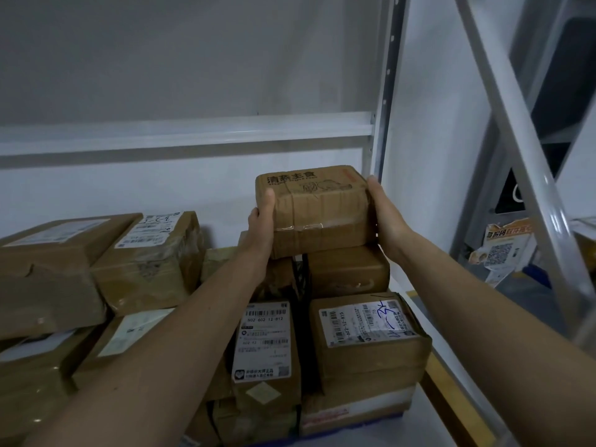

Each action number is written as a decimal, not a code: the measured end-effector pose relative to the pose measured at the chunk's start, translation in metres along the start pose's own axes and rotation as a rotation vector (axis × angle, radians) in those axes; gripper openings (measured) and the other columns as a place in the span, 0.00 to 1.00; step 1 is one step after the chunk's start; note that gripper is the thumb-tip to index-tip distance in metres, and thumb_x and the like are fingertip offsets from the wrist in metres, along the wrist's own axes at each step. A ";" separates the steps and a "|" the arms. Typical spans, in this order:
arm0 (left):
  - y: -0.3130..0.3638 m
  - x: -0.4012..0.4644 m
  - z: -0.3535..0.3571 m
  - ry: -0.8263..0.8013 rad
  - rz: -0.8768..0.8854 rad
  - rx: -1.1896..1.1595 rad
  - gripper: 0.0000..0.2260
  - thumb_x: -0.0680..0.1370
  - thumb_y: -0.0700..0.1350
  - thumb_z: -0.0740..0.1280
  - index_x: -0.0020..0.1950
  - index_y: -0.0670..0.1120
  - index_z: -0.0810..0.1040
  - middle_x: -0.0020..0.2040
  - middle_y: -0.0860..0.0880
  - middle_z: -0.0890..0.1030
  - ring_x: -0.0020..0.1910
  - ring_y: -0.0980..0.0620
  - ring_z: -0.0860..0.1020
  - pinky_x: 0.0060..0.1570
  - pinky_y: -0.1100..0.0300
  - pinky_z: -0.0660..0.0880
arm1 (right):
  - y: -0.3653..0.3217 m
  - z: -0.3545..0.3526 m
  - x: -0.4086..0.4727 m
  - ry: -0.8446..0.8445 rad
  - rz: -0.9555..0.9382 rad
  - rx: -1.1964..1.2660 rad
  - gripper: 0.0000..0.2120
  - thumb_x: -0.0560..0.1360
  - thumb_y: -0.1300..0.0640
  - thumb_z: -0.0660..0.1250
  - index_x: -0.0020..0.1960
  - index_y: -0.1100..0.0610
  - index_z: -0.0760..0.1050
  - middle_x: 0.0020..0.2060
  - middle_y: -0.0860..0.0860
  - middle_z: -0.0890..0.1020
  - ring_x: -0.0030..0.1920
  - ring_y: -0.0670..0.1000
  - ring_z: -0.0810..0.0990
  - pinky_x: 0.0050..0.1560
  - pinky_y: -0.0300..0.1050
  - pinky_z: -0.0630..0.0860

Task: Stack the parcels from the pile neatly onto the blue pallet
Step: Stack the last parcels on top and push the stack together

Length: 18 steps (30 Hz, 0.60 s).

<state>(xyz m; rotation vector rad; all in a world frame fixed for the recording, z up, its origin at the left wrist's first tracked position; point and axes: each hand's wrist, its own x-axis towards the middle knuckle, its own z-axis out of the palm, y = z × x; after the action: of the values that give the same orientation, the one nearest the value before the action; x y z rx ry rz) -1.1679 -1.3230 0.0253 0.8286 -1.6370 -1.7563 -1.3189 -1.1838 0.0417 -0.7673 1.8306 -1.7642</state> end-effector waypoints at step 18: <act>-0.004 0.010 0.001 0.063 0.066 0.045 0.48 0.57 0.80 0.54 0.73 0.59 0.65 0.69 0.48 0.72 0.68 0.43 0.70 0.66 0.41 0.67 | -0.004 0.005 0.007 0.008 -0.016 -0.027 0.37 0.60 0.22 0.59 0.58 0.45 0.77 0.49 0.48 0.83 0.51 0.50 0.81 0.47 0.46 0.75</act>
<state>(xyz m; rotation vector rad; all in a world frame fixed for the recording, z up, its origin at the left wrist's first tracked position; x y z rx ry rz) -1.1752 -1.3298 0.0207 0.8332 -1.6489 -1.6378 -1.3204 -1.1924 0.0453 -0.7884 1.8616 -1.7583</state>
